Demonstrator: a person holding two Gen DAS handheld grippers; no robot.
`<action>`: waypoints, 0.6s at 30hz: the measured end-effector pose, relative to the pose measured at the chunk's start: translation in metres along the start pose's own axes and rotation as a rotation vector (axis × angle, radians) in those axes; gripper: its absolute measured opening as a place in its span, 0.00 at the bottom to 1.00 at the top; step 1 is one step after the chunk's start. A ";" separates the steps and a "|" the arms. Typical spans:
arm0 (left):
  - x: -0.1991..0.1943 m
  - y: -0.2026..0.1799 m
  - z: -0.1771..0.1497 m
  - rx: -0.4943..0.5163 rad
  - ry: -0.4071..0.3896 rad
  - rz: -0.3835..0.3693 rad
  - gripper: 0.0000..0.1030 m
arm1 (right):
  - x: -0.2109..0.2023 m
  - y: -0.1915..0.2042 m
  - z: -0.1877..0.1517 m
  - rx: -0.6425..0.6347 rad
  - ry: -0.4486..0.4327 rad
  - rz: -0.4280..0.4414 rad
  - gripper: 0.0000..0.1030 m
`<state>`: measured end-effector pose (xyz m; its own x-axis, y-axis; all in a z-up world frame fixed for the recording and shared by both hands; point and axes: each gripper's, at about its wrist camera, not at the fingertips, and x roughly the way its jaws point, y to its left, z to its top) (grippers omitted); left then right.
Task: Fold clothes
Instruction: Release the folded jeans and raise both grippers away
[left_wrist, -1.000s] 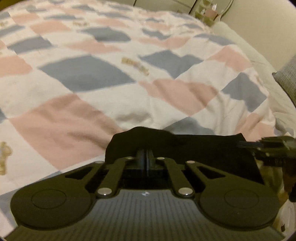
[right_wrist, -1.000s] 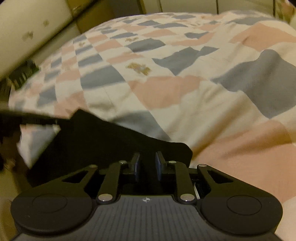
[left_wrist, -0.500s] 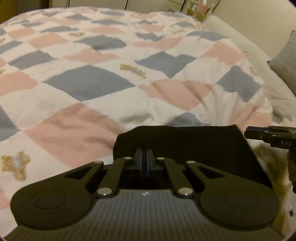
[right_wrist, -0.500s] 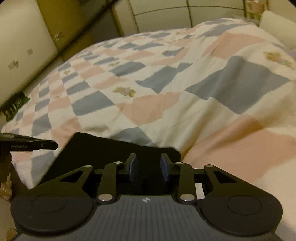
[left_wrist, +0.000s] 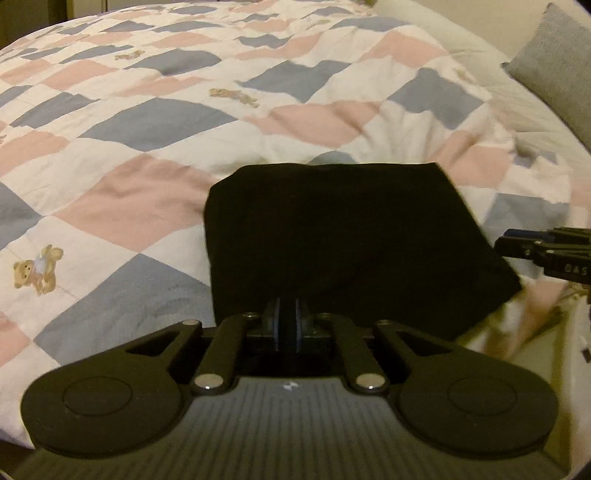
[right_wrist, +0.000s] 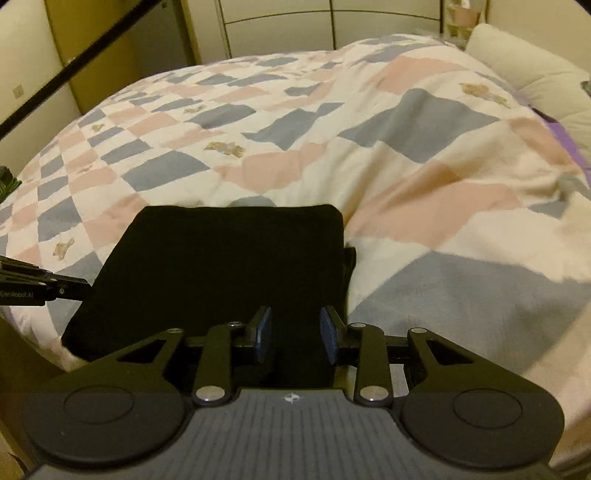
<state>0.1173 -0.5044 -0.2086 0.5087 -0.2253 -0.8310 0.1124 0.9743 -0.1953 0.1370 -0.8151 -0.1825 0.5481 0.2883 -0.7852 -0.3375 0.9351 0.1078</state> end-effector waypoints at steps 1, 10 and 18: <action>0.004 -0.001 -0.003 -0.003 0.025 0.010 0.06 | 0.005 0.003 -0.007 0.000 0.041 -0.031 0.35; -0.005 -0.024 0.013 -0.008 0.156 0.156 0.08 | -0.023 0.007 -0.005 0.223 0.073 -0.032 0.42; -0.074 -0.048 0.023 0.014 0.123 0.183 0.21 | -0.067 0.024 -0.008 0.378 0.107 0.029 0.61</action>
<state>0.0942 -0.5344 -0.1255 0.4137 -0.0434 -0.9094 0.0398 0.9988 -0.0295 0.0859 -0.8139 -0.1318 0.4524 0.3116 -0.8356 -0.0350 0.9425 0.3325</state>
